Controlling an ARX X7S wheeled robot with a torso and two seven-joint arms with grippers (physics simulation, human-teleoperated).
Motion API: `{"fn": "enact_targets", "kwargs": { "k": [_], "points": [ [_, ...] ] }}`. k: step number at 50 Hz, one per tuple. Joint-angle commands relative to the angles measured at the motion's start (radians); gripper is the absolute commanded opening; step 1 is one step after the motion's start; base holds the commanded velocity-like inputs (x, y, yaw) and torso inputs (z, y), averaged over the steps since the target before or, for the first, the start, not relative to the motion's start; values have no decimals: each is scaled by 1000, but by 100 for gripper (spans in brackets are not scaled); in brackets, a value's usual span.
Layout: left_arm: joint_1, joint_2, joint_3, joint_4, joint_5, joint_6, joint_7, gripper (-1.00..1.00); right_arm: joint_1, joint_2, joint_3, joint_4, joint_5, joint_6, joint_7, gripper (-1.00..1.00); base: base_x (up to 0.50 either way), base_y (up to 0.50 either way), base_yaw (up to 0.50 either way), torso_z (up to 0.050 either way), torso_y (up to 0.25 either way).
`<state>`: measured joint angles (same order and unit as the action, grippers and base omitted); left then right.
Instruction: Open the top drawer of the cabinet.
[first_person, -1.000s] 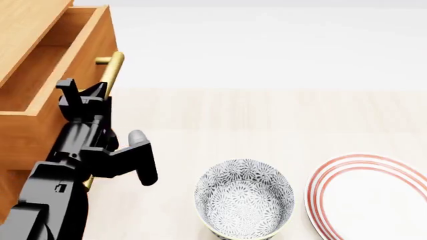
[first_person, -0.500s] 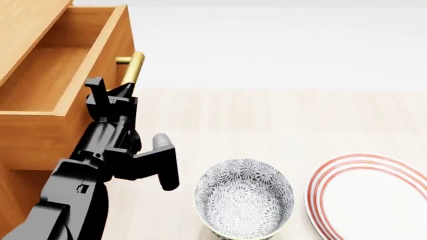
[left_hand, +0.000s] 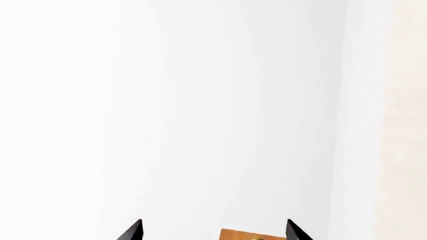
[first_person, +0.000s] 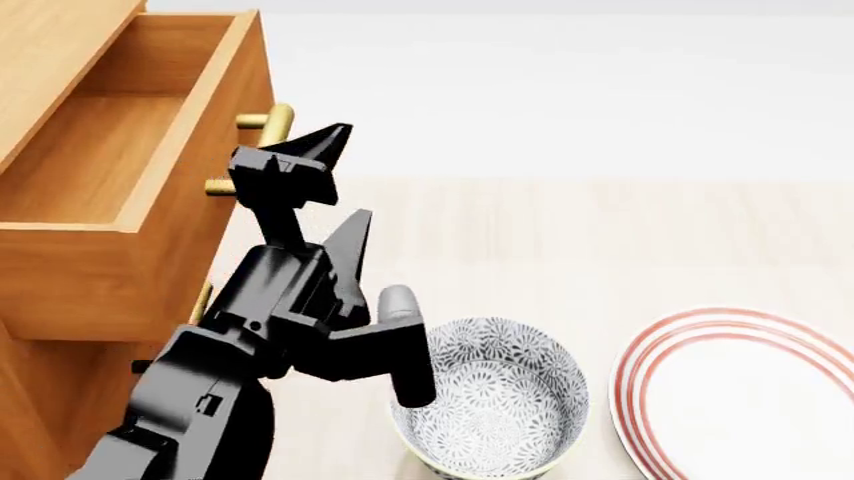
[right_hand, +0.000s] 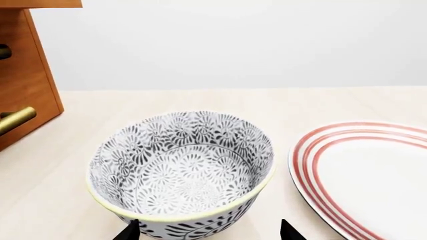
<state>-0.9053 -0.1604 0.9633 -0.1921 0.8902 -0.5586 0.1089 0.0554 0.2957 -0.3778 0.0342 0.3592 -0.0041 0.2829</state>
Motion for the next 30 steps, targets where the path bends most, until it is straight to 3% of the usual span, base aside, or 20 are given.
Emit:
{"fn": "enact_targets", "kwargs": {
  "k": [1, 12, 13, 19, 30],
  "points": [
    [38, 56, -27, 162, -23, -2, 47, 100, 2, -16, 18, 6, -11, -8, -19, 100, 0, 0, 0, 0, 0],
    [76, 106, -66, 303, -89, -33, 70, 100, 2, -13, 13, 4, -10, -8, -18, 100, 0, 0, 0, 0, 0],
    [79, 135, -101, 394, -107, -79, 101, 100, 0, -11, 12, -1, -9, -6, -18, 100, 0, 0, 0, 0, 0],
    [42, 154, -133, 525, -152, -201, 127, 100, -3, -9, 8, -7, -9, -3, -15, 100, 0, 0, 0, 0, 0],
    [-34, 154, -195, 628, -279, -357, 68, 100, -5, -8, 3, -6, -7, -4, -12, 100, 0, 0, 0, 0, 0]
  ]
}}
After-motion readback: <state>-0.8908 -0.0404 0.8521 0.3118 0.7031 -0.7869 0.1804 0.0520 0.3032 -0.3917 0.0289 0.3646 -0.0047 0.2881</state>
